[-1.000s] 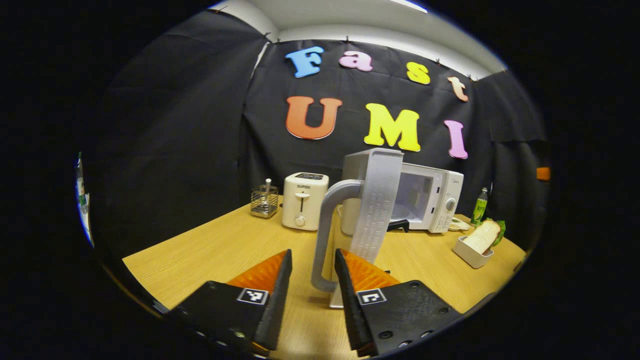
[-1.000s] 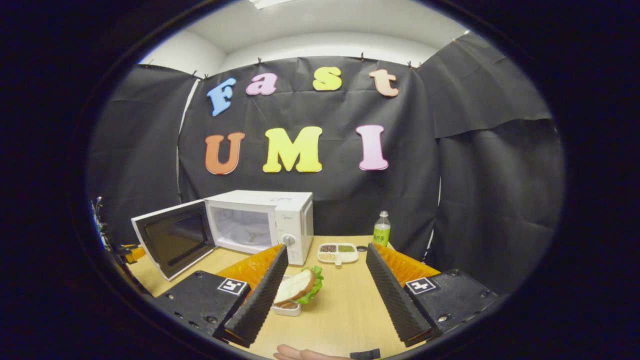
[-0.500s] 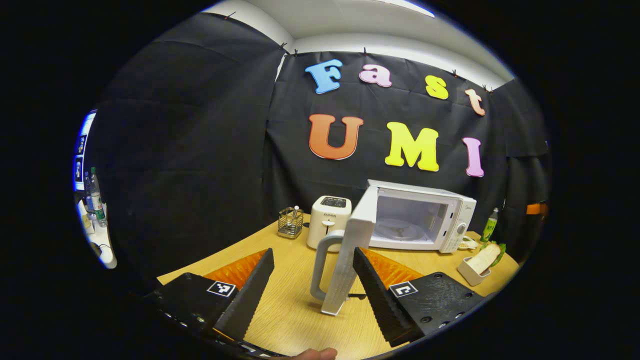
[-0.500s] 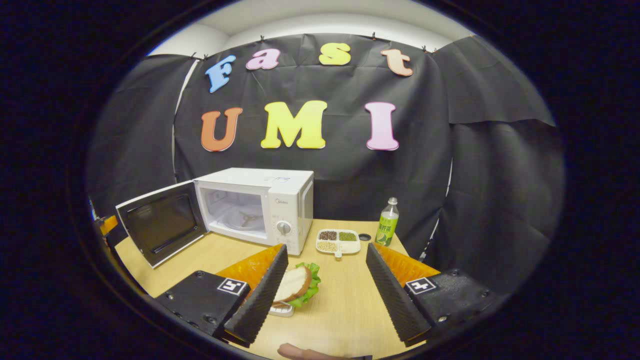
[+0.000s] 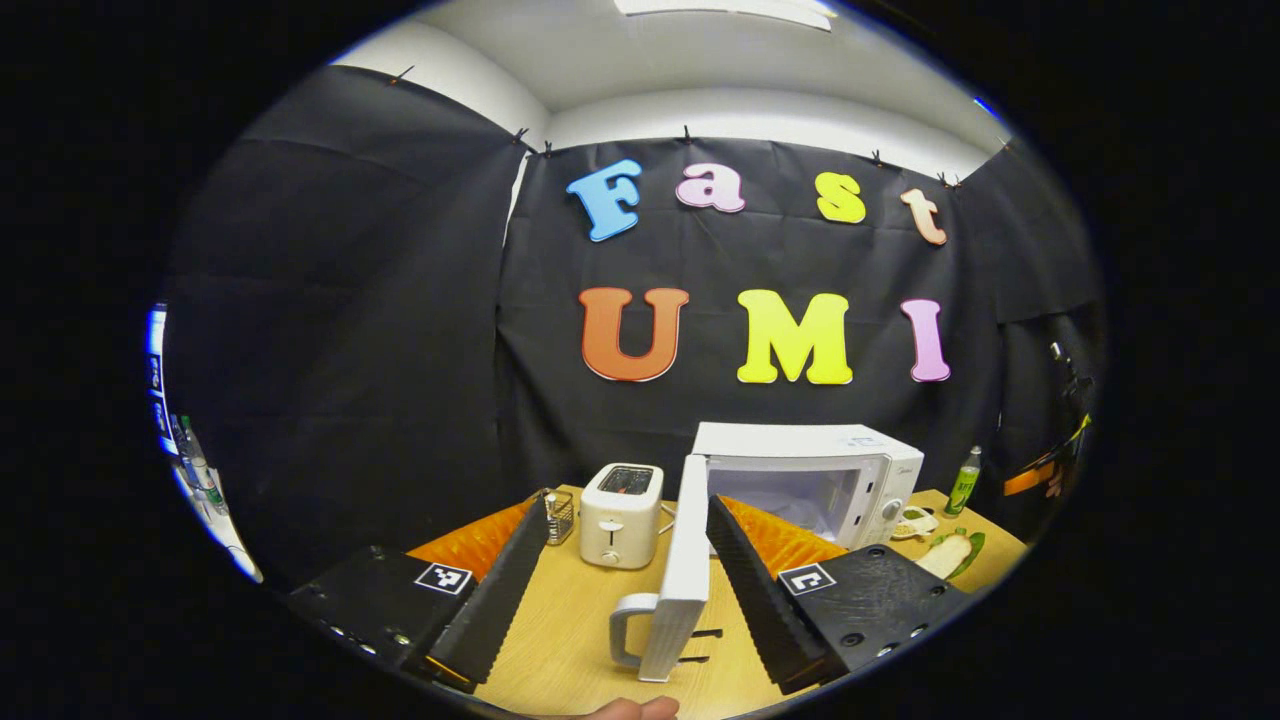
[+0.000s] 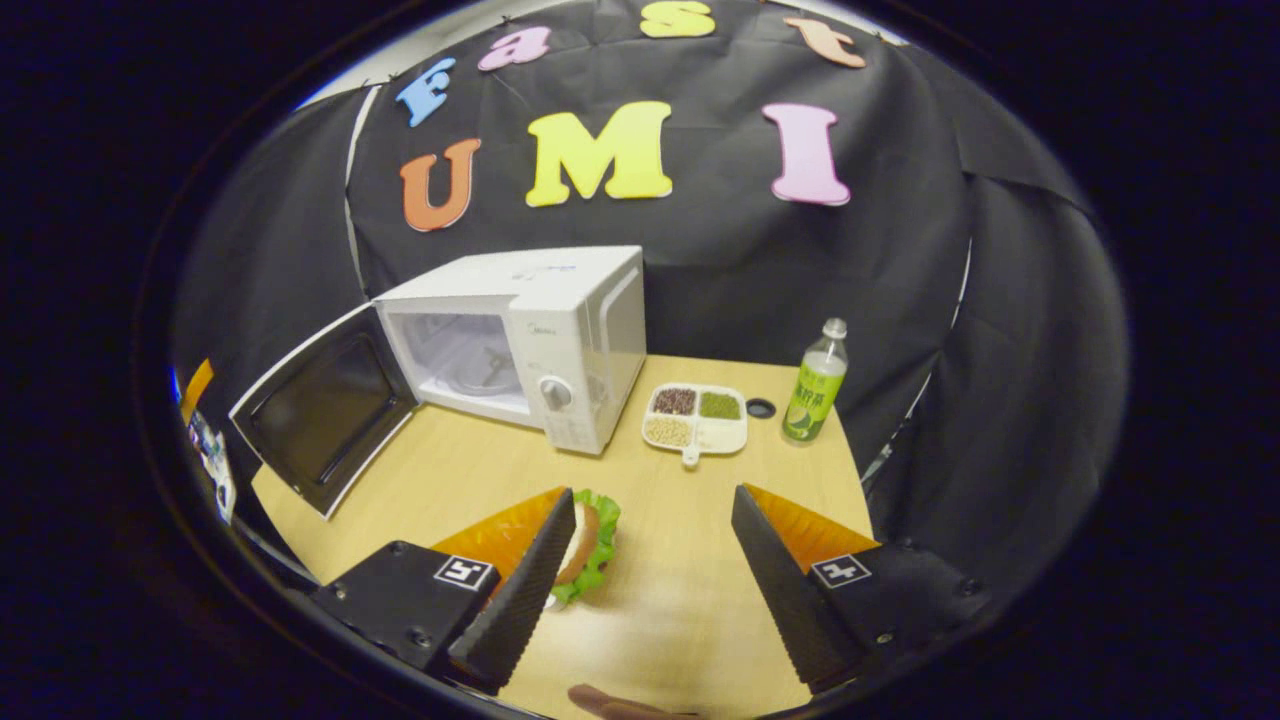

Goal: Open the microwave oven with the left hand, put the food in, and close the microwave oven.

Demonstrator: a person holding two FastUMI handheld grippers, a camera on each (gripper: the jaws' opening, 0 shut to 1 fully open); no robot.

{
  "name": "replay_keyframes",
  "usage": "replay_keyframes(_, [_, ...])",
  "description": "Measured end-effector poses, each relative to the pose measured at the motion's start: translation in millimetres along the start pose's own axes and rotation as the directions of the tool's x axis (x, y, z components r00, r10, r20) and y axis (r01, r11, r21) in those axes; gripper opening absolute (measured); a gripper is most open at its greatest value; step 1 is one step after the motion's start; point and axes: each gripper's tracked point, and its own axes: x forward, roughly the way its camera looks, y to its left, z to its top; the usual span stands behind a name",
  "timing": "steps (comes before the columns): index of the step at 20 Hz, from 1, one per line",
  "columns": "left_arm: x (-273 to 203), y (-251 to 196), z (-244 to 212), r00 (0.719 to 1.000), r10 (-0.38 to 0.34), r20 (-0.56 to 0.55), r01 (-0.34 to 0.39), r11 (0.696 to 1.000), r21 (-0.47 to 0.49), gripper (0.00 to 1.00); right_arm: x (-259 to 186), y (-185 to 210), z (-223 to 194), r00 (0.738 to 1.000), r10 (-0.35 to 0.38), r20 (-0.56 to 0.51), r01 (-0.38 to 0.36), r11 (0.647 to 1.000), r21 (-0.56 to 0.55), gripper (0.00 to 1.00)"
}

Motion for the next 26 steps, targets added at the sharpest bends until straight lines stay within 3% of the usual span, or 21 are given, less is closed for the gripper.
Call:
replay_keyframes(4, [-0.2, -31.5, 35.9, 0.998, -0.030, 0.055, 0.030, 1.000, -0.003, 0.95, 22.0, 11.8, -19.0, 0.966, 0.191, -0.173, -0.173, 0.978, 0.116, 0.98])
replay_keyframes(5, [-1.0, -39.4, 40.4, 0.997, -0.037, 0.061, 0.037, 0.999, 0.005, 0.95, 27.4, 14.3, -24.3, 0.949, 0.235, -0.208, -0.207, 0.967, 0.148, 0.88])
replay_keyframes(6, [-0.8, -46.6, 44.1, 0.997, -0.046, 0.068, 0.045, 0.999, 0.018, 0.95, 32.3, 16.6, -29.4, 0.933, 0.272, -0.235, -0.233, 0.955, 0.183, 0.96])
replay_keyframes(7, [-1.3, -51.0, 48.1, 0.996, -0.047, 0.076, 0.044, 0.999, 0.032, 0.95, 38.6, 19.3, -34.3, 0.915, 0.311, -0.258, -0.257, 0.941, 0.222, 0.85])
replay_keyframes(8, [-1.5, -55.0, 50.4, 0.995, -0.049, 0.081, 0.045, 0.998, 0.045, 0.95, 44.7, 22.4, -39.3, 0.897, 0.348, -0.274, -0.279, 0.924, 0.262, 0.83])
replay_keyframes(9, [-3.2, -60.5, 53.2, 0.995, -0.055, 0.085, 0.050, 0.997, 0.054, 0.95, 48.9, 25.8, -45.6, 0.875, 0.388, -0.291, -0.302, 0.905, 0.298, 0.93])
replay_keyframes(10, [-3.8, -68.1, 54.6, 0.994, -0.075, 0.085, 0.070, 0.996, 0.058, 0.95, 52.8, 28.9, -52.0, 0.851, 0.431, -0.301, -0.324, 0.881, 0.346, 0.80])
replay_keyframes(11, [-5.5, -77.9, 53.9, 0.991, -0.106, 0.079, 0.102, 0.994, 0.050, 0.95, 57.1, 31.0, -55.8, 0.832, 0.462, -0.306, -0.333, 0.858, 0.392, 0.80])
replay_keyframes(12, [-6.4, -81.5, 52.3, 0.991, -0.115, 0.074, 0.112, 0.993, 0.039, 0.95, 58.7, 34.7, -57.9, 0.808, 0.505, -0.304, -0.348, 0.825, 0.445, 0.89])
replay_keyframes(13, [-5.9, -80.1, 50.5, 0.990, -0.120, 0.070, 0.118, 0.993, 0.032, 0.95, 59.3, 40.3, -60.8, 0.779, 0.548, -0.306, -0.366, 0.793, 0.488, 0.88])
replay_keyframes(14, [-5.2, -79.1, 50.0, 0.991, -0.116, 0.067, 0.114, 0.993, 0.031, 0.95, 60.6, 45.0, -66.1, 0.755, 0.579, -0.307, -0.382, 0.769, 0.512, 0.75])
replay_keyframes(15, [-5.2, -76.5, 49.5, 0.992, -0.106, 0.065, 0.104, 0.994, 0.034, 0.95, 63.3, 46.9, -71.1, 0.734, 0.602, -0.313, -0.394, 0.754, 0.526, 0.82])
replay_keyframes(17, [-6.1, -78.0, 44.5, 0.993, -0.105, 0.052, 0.103, 0.993, 0.052, 0.95, 67.0, 53.0, -81.5, 0.692, 0.643, -0.328, -0.395, 0.718, 0.573, 0.75])
replay_keyframes(18, [-7.6, -79.5, 42.1, 0.993, -0.108, 0.044, 0.105, 0.992, 0.065, 0.96, 63.7, 56.2, -84.5, 0.667, 0.667, -0.332, -0.405, 0.698, 0.591, 0.50])
replay_keyframes(19, [-9.0, -81.6, 41.4, 0.993, -0.112, 0.038, 0.109, 0.991, 0.073, 0.95, 63.1, 60.6, -87.4, 0.675, 0.666, -0.317, -0.407, 0.695, 0.593, 0.36])
replay_keyframes(22, [-13.1, -89.7, 43.1, 0.990, -0.137, 0.040, 0.133, 0.988, 0.083, 0.95, 47.4, 57.5, -77.2, 0.716, 0.621, -0.319, -0.434, 0.754, 0.493, 0.34])
replay_keyframes(23, [-12.8, -88.8, 43.1, 0.989, -0.140, 0.043, 0.136, 0.987, 0.085, 0.95, 39.9, 57.6, -71.1, 0.737, 0.598, -0.314, -0.442, 0.778, 0.446, 0.26])
replay_keyframes(26, [-14.9, -89.5, 39.4, 0.987, -0.155, 0.037, 0.152, 0.986, 0.076, 0.95, 15.6, 63.6, -53.6, 0.802, 0.521, -0.292, -0.447, 0.848, 0.285, 0.25])
